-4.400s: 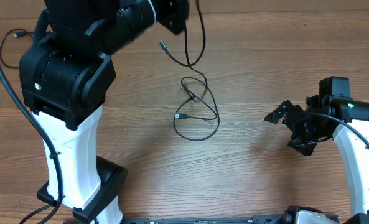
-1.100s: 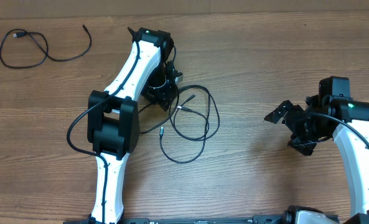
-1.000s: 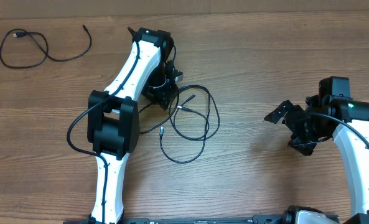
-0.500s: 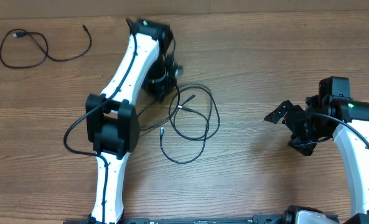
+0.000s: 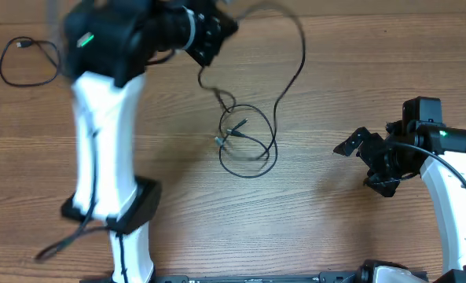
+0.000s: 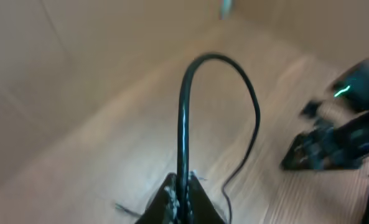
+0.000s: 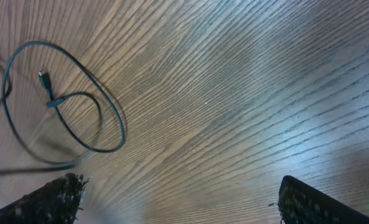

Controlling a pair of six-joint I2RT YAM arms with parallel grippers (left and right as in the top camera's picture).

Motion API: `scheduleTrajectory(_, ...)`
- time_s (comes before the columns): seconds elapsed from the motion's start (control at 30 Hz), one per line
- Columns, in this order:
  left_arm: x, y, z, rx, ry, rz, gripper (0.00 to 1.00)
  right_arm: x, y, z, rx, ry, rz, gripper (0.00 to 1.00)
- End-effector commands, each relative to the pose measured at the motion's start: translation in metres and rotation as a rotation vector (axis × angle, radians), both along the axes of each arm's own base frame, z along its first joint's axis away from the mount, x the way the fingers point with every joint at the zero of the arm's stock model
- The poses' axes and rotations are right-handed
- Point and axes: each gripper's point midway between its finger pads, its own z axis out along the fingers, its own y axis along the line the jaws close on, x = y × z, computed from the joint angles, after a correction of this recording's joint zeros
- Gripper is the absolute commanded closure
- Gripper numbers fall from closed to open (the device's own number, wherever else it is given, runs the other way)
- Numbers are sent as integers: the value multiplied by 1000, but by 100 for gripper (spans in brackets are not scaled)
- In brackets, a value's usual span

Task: Untangle cables
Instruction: 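Lift the cable up and away from the small coil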

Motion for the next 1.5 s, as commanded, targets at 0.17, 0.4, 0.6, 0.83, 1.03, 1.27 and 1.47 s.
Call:
scheduleTrajectory(0.17,-57,8,142,-317,-308,20,96,-3,-2,-3,-9,9,3,0)
scheduleTrajectory(0.4,-63,11,176,-425,-364,41,96,-4,-2,-3,-9,14,3,0)
scheduleTrajectory(0.6,-62,14,200,-472,-456,49,96,-5,-2,-3,-8,17,3,0)
scheduleTrajectory(0.83,-44,36,224,-504,-563,211,96,-6,-1,-3,-8,22,3,0)
scheduleTrajectory(1.03,-17,68,194,-393,-505,456,96,-7,-1,-3,-7,25,3,0)
scheduleTrajectory(1.27,3,126,132,-120,-388,800,96,-5,-2,-3,-8,20,3,0)
scheduleTrajectory(1.47,2,141,115,-141,-301,901,96,-6,-1,-3,-8,21,3,0)
